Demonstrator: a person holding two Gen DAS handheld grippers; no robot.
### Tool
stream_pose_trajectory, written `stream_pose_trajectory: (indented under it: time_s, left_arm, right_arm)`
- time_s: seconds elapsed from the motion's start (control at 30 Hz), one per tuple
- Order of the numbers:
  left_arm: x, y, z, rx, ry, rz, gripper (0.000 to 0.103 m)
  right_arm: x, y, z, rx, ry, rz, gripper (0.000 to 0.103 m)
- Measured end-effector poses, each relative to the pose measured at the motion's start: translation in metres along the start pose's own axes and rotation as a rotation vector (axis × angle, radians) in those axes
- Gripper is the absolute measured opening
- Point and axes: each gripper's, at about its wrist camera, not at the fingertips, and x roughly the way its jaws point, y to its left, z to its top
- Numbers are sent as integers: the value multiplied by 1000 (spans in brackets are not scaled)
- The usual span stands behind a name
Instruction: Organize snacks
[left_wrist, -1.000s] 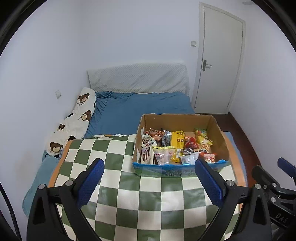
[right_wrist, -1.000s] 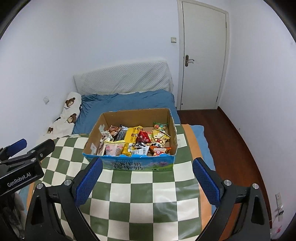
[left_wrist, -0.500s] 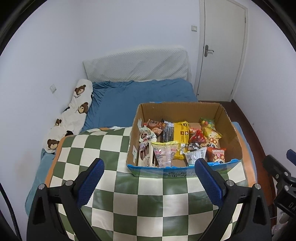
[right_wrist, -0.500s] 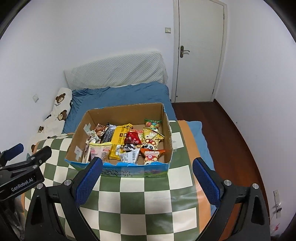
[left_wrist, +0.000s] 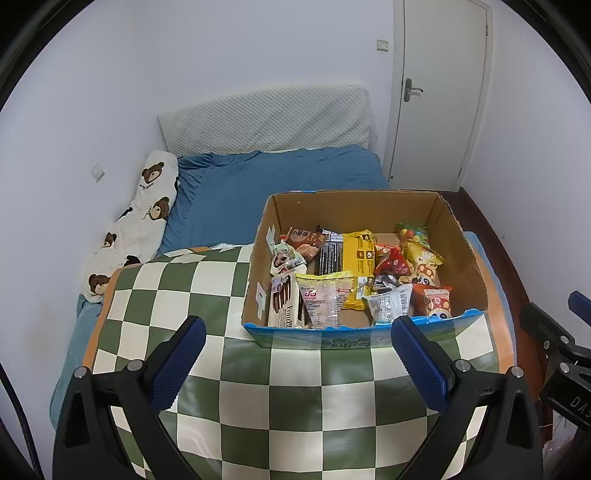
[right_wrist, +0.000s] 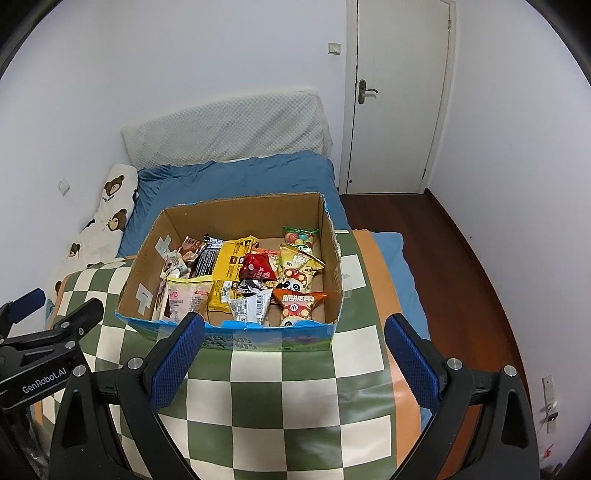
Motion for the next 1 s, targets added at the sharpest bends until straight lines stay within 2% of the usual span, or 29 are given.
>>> stream_pose_trajectory:
  time_s: [0.57, 1.0]
  left_arm:
    - [-2, -2, -5, -5, 11, -13, 103]
    - [-9, 0, -2, -10, -10, -15, 103]
  right_arm:
    - [1, -2, -4, 7, 3, -15, 100]
    - [-5, -6, 0, 11, -15, -19, 100]
